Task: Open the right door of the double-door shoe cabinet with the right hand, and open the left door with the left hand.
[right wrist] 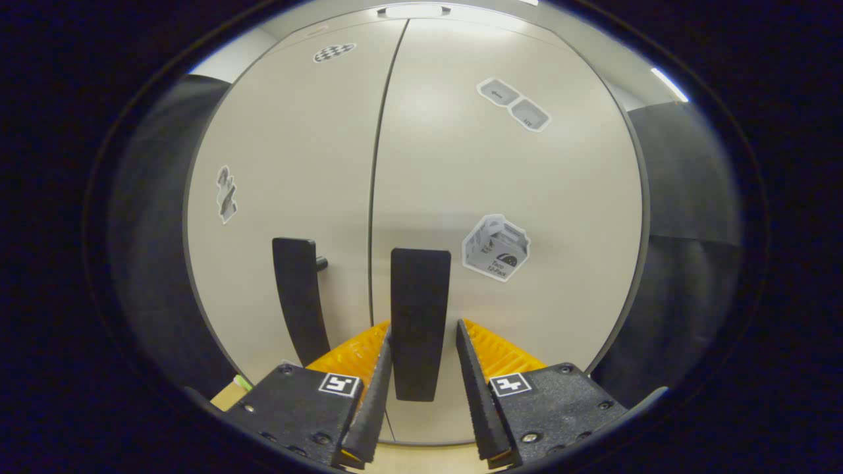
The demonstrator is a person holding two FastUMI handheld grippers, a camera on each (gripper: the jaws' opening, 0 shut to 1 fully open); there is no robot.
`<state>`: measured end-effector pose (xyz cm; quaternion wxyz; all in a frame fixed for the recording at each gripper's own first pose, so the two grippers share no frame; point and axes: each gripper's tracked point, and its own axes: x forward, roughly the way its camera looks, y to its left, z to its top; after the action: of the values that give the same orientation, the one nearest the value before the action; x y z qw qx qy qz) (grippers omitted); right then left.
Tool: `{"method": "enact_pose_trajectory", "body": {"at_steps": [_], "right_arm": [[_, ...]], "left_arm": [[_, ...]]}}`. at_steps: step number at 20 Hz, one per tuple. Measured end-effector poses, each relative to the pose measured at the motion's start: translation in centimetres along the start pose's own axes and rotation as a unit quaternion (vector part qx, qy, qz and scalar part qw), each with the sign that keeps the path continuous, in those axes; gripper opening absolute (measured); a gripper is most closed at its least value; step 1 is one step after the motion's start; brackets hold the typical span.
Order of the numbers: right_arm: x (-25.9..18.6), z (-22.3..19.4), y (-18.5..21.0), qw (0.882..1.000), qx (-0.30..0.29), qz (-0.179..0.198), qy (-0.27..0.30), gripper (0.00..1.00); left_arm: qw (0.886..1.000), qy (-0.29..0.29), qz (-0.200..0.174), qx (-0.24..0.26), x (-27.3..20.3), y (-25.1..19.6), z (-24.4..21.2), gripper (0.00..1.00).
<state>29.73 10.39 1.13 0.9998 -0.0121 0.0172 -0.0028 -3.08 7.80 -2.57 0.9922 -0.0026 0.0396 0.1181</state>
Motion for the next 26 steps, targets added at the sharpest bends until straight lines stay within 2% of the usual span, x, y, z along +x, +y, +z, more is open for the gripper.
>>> {"method": "enact_pose_trajectory", "body": {"at_steps": [1, 4, 7, 8, 10, 14, 19, 26], "right_arm": [[0.0, -0.1, 0.1, 1.000, 0.000, -0.002, 0.001, 0.55], [0.0, 0.0, 0.3, 1.000, -0.001, -0.002, 0.004, 0.37], [-0.1, 0.0, 0.3, 1.000, 0.003, -0.001, 0.010, 0.29], [-0.4, 0.0, 0.2, 1.000, 0.004, 0.003, 0.013, 0.28], [-0.8, -0.1, 0.3, 1.000, 0.006, 0.011, 0.014, 0.24], [-3.0, -0.7, -0.2, 0.999, -0.004, 0.030, 0.012, 0.19], [-7.3, -1.4, -2.2, 0.999, -0.011, 0.041, 0.014, 0.19], [-12.0, -2.2, -5.3, 0.999, -0.015, 0.037, 0.011, 0.18]], "left_arm": [[1.000, 0.000, 0.003, 0.000, -0.1, 0.2, 0.0, 0.96], [1.000, -0.002, 0.008, -0.001, -0.6, 0.6, 0.3, 0.96], [1.000, -0.003, 0.006, -0.003, -1.4, 0.6, 0.0, 0.96], [1.000, -0.003, 0.004, -0.004, -1.7, 0.6, -0.1, 1.00], [1.000, -0.003, 0.002, -0.004, -2.1, 0.8, -0.3, 0.96], [1.000, -0.008, -0.003, -0.008, -3.3, 0.7, -0.4, 0.96], [1.000, -0.011, -0.015, -0.008, -5.0, 0.6, -0.7, 0.96], [0.999, -0.015, -0.046, -0.009, -6.1, -1.1, -0.5, 0.96]]}}
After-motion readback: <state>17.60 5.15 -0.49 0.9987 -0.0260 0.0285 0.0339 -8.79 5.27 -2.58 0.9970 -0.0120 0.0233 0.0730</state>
